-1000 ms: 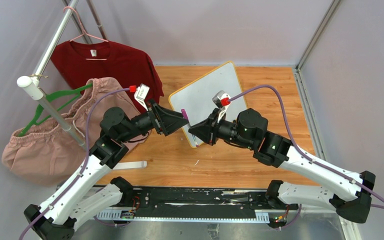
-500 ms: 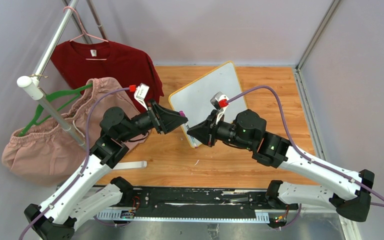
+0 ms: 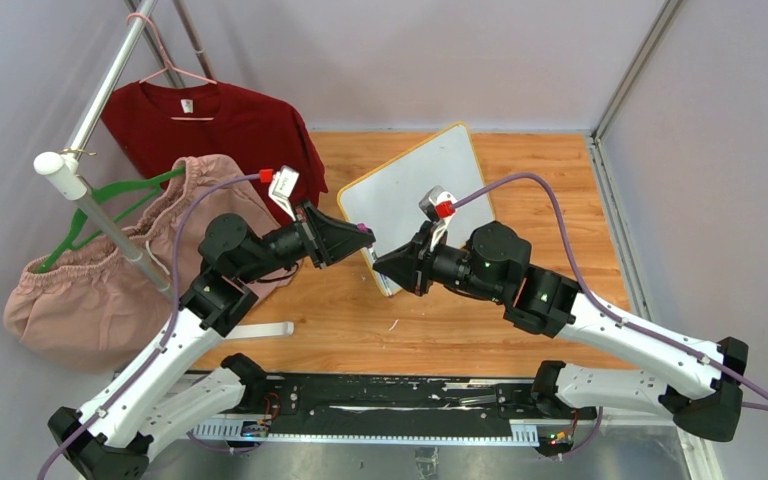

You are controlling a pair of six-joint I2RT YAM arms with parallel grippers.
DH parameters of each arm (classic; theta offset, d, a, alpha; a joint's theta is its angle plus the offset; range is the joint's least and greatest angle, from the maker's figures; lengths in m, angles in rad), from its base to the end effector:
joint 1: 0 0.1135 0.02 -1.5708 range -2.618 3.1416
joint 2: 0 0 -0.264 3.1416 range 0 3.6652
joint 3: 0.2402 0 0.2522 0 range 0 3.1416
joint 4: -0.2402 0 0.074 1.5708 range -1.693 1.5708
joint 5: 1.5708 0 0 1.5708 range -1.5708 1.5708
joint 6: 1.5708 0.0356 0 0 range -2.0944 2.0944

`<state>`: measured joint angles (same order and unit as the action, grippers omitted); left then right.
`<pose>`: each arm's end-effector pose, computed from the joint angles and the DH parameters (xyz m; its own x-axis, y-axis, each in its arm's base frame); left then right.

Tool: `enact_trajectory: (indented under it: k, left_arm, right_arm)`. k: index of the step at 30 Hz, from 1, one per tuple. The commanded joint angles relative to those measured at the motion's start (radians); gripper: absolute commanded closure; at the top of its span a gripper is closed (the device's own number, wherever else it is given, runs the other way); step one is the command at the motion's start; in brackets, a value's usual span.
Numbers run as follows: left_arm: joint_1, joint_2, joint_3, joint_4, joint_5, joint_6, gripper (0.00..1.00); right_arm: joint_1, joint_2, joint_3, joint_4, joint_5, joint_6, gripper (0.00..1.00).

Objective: Write a sentence on the whiteboard
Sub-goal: Open the whiteboard marker at the center of the board.

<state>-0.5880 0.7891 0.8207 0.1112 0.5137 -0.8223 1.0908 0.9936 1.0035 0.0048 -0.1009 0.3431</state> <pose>0.1408 -0.1149 0.3835 -0.5699 -0.3870 -0.7249 0.6910 0.2517 -0.6777 0.1029 0.2054 0.3988 -0.3061 0.1368 -0.9421 -0.8771 0.3441 0.3350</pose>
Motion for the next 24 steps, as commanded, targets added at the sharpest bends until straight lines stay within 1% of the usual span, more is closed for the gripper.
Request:
enact_trajectory:
  k: [1, 2, 3, 4, 5, 7, 11, 16, 21, 24]
  left_arm:
    - [-0.005, -0.021, 0.024, 0.024, 0.028, 0.006, 1.0]
    - [-0.006, -0.027, 0.021, 0.025, 0.023, 0.005, 1.0]
    - [-0.006, -0.036, 0.015, 0.025, 0.019, 0.004, 1.0]
    - [-0.005, -0.044, 0.011, 0.026, 0.013, 0.003, 1.0]
    - [-0.005, -0.052, 0.007, 0.026, 0.009, 0.001, 1.0]
    - [-0.005, -0.064, 0.003, 0.027, 0.004, 0.0, 1.0]
    - [-0.006, -0.082, 0.0, 0.027, 0.0, -0.007, 1.0]
    - [-0.005, -0.097, -0.002, 0.029, 0.0, -0.014, 1.0]
    - [-0.006, -0.11, -0.01, 0.029, 0.002, -0.017, 1.0]
    - [-0.006, -0.118, -0.014, 0.029, -0.002, -0.015, 1.0]
  right_arm:
    - [0.02, -0.017, 0.024, 0.025, 0.03, 0.001, 0.89]
    - [0.02, -0.02, 0.02, 0.03, 0.032, 0.007, 0.72]
    - [0.02, -0.022, 0.015, 0.041, 0.03, 0.015, 0.59]
    - [0.019, -0.021, 0.01, 0.053, 0.029, 0.024, 0.47]
    - [0.02, -0.02, 0.01, 0.059, 0.029, 0.035, 0.4]
    - [0.02, -0.014, 0.015, 0.065, 0.024, 0.054, 0.33]
    - [0.02, 0.0, 0.025, 0.086, 0.018, 0.085, 0.32]
    - [0.019, 0.027, 0.041, 0.117, -0.004, 0.114, 0.39]
    - [0.02, 0.059, 0.052, 0.142, -0.033, 0.142, 0.49]
    - [0.02, 0.063, 0.049, 0.15, -0.043, 0.147, 0.62]
